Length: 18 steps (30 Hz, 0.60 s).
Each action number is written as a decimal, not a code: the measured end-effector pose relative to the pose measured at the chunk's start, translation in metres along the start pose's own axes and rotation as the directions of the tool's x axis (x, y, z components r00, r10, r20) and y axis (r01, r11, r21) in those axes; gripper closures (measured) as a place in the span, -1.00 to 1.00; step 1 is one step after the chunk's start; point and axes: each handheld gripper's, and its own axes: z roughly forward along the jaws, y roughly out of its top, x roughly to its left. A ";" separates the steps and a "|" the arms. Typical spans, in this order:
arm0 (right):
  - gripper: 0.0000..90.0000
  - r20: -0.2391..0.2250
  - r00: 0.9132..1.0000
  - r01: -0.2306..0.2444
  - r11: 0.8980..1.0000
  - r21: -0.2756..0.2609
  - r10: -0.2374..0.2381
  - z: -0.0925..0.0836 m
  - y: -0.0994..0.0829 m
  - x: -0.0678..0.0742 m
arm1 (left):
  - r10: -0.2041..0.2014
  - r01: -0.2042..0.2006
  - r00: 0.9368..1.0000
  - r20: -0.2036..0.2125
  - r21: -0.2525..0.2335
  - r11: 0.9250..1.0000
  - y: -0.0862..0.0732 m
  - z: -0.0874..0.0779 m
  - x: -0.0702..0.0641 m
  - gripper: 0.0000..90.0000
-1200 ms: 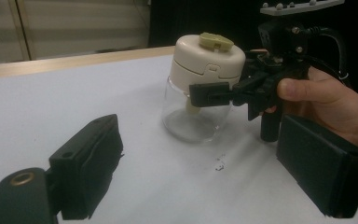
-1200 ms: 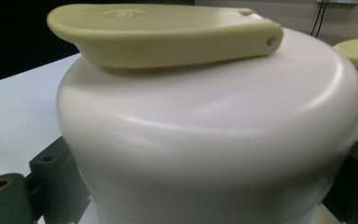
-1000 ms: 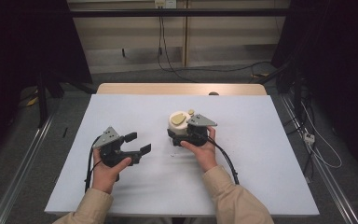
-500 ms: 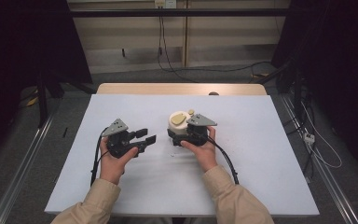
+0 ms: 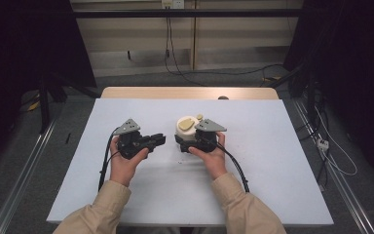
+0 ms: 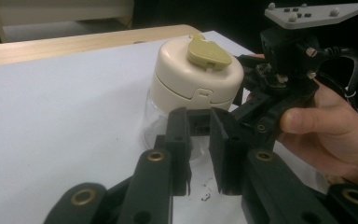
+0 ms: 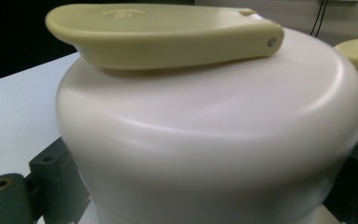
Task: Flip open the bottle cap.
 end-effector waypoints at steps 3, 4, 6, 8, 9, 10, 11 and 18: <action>-0.85 0.000 1.000 0.002 1.000 0.001 -0.002 0.000 0.000 0.000 | -0.002 0.002 1.000 0.011 0.005 1.000 0.003 0.005 -0.001 0.83; -0.85 0.000 1.000 -0.001 1.000 0.000 0.001 0.000 0.000 0.000 | -0.003 0.003 1.000 0.013 0.011 1.000 0.004 0.006 -0.001 0.89; -0.85 0.000 1.000 0.002 1.000 0.001 -0.002 0.000 0.000 0.000 | -0.006 0.006 1.000 0.018 0.005 1.000 0.005 0.009 -0.001 0.91; -0.85 0.000 1.000 0.001 1.000 0.001 -0.001 0.000 0.000 0.000 | -0.008 0.008 1.000 0.022 0.004 1.000 0.007 0.011 -0.001 0.97; -0.85 0.001 1.000 0.001 1.000 0.000 -0.001 0.000 0.000 0.000 | -0.004 0.004 1.000 0.019 0.004 1.000 0.008 0.012 -0.001 0.99; -0.85 0.001 1.000 0.003 1.000 0.001 -0.003 0.000 0.000 0.000 | 0.005 -0.005 1.000 0.009 0.012 1.000 0.010 0.013 -0.002 1.00; -0.85 0.000 1.000 0.000 1.000 0.000 0.000 0.000 0.000 0.000 | 0.008 -0.008 1.000 -0.001 0.018 1.000 0.011 0.014 -0.002 1.00; -0.85 0.001 1.000 0.003 1.000 0.001 -0.003 0.000 0.000 0.000 | -0.002 0.002 1.000 0.003 0.036 0.999 0.015 0.021 -0.002 1.00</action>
